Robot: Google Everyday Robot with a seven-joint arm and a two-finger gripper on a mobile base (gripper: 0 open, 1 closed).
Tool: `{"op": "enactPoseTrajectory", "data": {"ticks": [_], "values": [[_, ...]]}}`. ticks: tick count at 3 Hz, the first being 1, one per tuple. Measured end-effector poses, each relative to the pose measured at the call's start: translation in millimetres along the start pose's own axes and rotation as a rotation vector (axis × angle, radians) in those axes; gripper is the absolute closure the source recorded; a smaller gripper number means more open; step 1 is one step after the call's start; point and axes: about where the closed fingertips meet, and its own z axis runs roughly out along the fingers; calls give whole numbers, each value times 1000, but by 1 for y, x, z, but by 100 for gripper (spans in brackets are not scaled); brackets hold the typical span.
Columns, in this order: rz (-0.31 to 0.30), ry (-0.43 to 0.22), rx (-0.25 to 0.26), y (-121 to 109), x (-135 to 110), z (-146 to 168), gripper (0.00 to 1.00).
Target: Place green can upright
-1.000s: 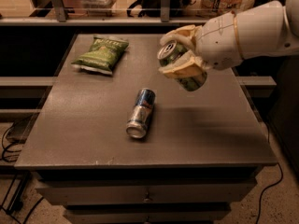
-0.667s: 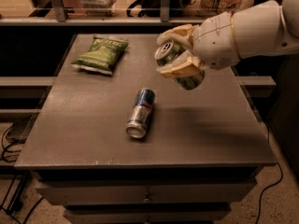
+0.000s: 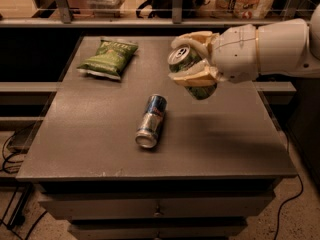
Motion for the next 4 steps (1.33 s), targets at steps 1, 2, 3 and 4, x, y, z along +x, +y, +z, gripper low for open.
{"op": "enactPoseTrajectory", "data": {"ticks": [1, 2, 3, 4], "values": [[18, -96, 51, 1, 1, -4, 100], [48, -169, 97, 4, 6, -7, 100], [76, -207, 136, 10, 16, -10, 100], [108, -234, 167, 17, 29, -10, 100]]}}
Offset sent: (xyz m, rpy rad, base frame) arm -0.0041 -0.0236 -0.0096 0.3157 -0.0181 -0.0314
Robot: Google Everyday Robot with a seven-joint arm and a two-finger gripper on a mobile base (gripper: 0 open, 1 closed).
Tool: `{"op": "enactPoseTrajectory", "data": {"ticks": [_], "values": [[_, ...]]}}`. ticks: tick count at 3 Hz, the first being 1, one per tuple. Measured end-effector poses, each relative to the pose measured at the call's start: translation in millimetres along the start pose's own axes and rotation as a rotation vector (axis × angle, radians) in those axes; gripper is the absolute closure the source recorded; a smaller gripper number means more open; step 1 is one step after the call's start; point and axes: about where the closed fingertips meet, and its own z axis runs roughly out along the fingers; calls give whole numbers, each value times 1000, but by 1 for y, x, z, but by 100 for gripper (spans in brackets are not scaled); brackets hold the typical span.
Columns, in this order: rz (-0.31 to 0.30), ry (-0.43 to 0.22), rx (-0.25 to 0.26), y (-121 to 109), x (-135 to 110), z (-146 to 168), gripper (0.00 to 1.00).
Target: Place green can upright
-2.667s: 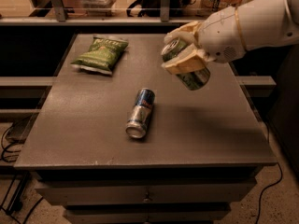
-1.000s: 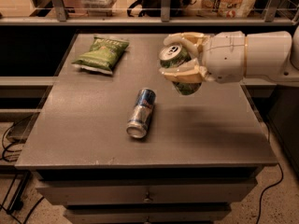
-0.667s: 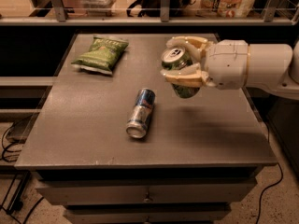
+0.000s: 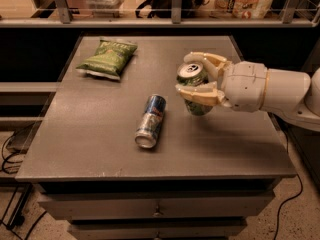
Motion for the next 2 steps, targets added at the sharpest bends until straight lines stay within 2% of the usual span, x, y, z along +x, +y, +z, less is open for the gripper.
{"op": "enactPoseTrajectory", "data": {"ticks": [1, 2], "values": [[27, -17, 23, 7, 13, -5, 83], [58, -32, 46, 16, 25, -10, 59]]}}
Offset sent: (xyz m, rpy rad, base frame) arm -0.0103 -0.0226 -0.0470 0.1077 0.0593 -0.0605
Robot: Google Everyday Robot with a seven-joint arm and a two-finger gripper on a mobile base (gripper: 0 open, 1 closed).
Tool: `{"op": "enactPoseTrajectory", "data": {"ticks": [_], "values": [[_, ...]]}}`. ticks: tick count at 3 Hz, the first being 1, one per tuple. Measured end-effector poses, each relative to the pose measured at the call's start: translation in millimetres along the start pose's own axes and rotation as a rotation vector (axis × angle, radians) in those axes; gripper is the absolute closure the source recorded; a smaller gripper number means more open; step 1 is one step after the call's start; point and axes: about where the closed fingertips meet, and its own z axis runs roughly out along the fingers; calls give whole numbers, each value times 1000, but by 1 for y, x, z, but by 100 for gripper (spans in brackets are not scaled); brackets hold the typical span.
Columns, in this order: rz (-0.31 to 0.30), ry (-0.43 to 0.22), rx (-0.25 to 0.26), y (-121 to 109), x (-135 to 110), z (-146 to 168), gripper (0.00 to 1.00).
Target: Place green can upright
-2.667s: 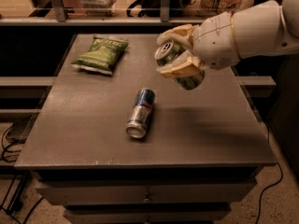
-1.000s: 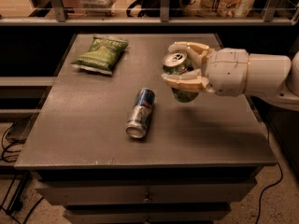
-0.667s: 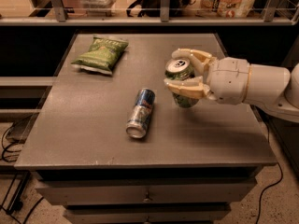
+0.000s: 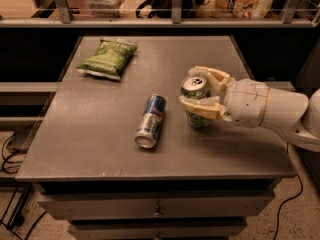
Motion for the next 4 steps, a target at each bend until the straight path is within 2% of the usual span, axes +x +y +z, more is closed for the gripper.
{"op": "enactPoseTrajectory", "data": {"ticks": [2, 3, 4], "values": [[26, -27, 41, 7, 9, -10, 14], [25, -28, 38, 8, 8, -8, 0], [25, -28, 38, 8, 8, -8, 0]]}}
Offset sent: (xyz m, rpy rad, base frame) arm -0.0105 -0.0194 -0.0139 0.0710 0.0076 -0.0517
